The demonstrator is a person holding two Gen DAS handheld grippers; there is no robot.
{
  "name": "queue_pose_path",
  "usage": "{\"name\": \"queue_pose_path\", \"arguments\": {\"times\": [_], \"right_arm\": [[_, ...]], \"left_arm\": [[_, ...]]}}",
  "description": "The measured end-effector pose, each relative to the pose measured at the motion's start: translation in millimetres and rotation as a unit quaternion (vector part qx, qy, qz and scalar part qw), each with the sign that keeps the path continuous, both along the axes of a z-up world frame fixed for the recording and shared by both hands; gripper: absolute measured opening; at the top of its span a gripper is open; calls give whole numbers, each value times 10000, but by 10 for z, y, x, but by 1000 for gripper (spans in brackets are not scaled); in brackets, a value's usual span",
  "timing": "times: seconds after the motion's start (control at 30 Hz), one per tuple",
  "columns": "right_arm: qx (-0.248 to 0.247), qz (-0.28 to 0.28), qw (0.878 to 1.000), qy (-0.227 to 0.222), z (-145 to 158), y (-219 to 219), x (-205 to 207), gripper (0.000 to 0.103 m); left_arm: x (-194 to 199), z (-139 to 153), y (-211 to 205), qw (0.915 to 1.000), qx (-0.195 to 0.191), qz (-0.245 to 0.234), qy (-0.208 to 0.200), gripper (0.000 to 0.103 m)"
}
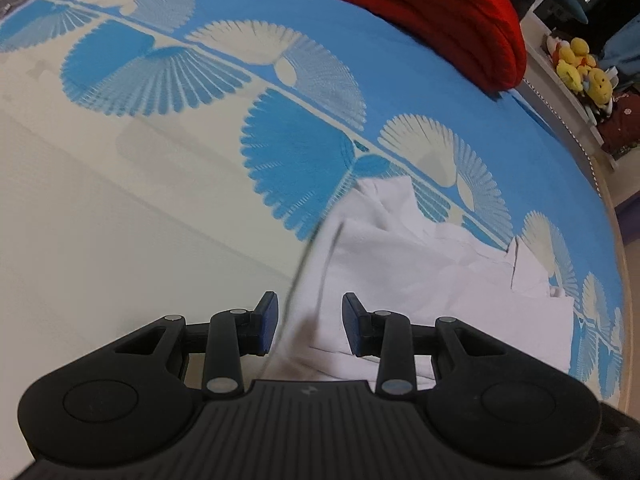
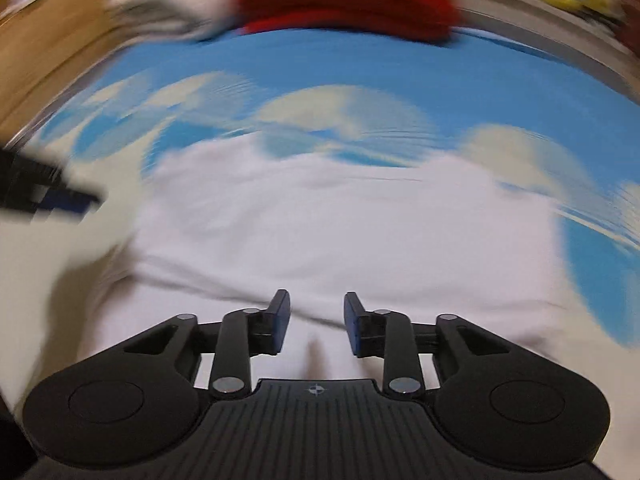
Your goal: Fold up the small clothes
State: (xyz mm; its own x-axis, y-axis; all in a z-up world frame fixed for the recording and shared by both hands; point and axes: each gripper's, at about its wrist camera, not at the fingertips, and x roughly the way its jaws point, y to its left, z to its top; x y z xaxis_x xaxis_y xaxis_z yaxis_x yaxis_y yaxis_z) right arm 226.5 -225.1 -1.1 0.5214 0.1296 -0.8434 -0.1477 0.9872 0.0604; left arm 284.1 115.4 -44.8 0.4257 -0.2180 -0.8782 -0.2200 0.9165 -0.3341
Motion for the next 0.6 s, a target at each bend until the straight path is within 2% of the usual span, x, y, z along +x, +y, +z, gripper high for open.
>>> {"name": "queue_pose_path", "arguments": {"times": [0.07,0.13,0.27,0.33,0.43,0.47,0.5,0.53,0.6], "right_arm": [[-6,-645,9979,-81,115,-341,-57,40],[195,-1263,9914,-292,116,-687,-166,40],[169,-2242,9740,-265,-117,-1126,-125,40],[255,-2444,9687,-343,-186,-1266,-35,40],[258,-2711,9622,-77,-370,-1393,75,40],[396,-2833,9582,33,-432,-1441,97,40],[583,-2945,9538,121,-497,-1456,145,40],[705,-3056,9494,174,-527,-1486,166,40],[637,-3171,9461,166,-523,-1432,229,40]], "left_arm": [[23,-71,-76,10000,-62,-28,59,39],[39,-128,-142,9998,-128,-31,115,39],[70,-236,-226,9998,-127,2,179,39],[92,-329,-266,9996,1,25,266,39],[113,-486,-315,9990,79,-11,445,38],[121,-515,-338,9989,140,-45,445,32],[127,-524,-359,9989,223,-101,411,11],[128,-507,-382,9985,379,-180,364,5],[101,-388,-368,9986,463,-190,172,2]]}}
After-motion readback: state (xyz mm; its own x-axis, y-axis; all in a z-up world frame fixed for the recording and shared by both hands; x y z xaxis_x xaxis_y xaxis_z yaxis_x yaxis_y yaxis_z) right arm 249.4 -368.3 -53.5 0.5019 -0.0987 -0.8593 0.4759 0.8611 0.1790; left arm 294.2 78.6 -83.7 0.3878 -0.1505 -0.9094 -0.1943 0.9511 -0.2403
